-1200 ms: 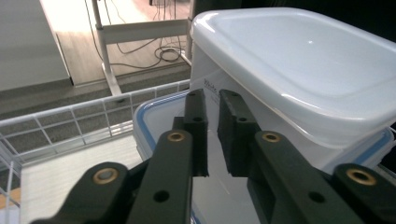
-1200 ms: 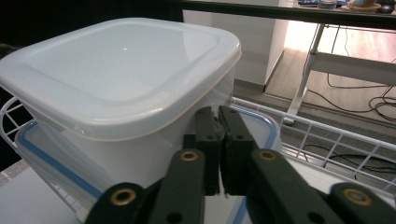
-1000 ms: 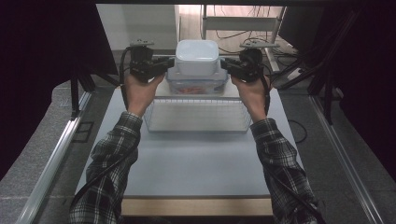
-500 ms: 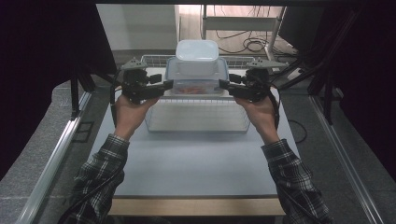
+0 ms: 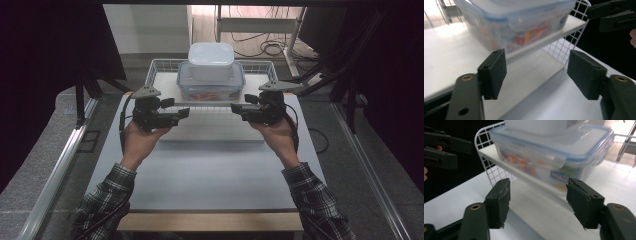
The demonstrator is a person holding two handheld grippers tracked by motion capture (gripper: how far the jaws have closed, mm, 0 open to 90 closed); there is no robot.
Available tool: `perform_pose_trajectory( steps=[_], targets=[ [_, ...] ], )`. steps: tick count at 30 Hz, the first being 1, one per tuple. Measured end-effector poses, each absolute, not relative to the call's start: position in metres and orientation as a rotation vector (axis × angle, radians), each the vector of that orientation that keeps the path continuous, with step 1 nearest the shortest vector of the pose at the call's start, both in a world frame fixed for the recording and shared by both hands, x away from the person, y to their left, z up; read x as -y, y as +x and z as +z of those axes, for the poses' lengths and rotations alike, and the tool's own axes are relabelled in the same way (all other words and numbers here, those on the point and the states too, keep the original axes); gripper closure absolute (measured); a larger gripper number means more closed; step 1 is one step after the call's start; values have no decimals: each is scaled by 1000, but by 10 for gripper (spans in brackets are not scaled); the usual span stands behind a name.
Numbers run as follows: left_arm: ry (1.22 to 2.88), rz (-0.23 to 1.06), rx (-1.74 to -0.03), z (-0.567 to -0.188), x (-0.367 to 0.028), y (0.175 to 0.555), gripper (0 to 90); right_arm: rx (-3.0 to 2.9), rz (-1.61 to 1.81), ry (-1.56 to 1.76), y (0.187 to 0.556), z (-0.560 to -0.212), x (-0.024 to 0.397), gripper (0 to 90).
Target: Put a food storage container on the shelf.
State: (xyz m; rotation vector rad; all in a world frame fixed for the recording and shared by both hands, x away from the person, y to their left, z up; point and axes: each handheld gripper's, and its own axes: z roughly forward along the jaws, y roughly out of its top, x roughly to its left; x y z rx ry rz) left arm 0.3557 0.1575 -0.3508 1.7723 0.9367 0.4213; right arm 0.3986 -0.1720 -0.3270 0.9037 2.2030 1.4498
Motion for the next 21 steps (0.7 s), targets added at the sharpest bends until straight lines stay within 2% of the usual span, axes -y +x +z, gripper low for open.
perform_pose_trajectory(
  steps=[11, 21],
  targets=[
    [1817, 362, -924, -381, -151, 337, 160, -2268, 1421, 859, 382, -351, 172, 241],
    [1862, 330, -919, -411, -144, 321, 99, -2311, 1383, 826, 366, -378, 172, 156]
  ],
)
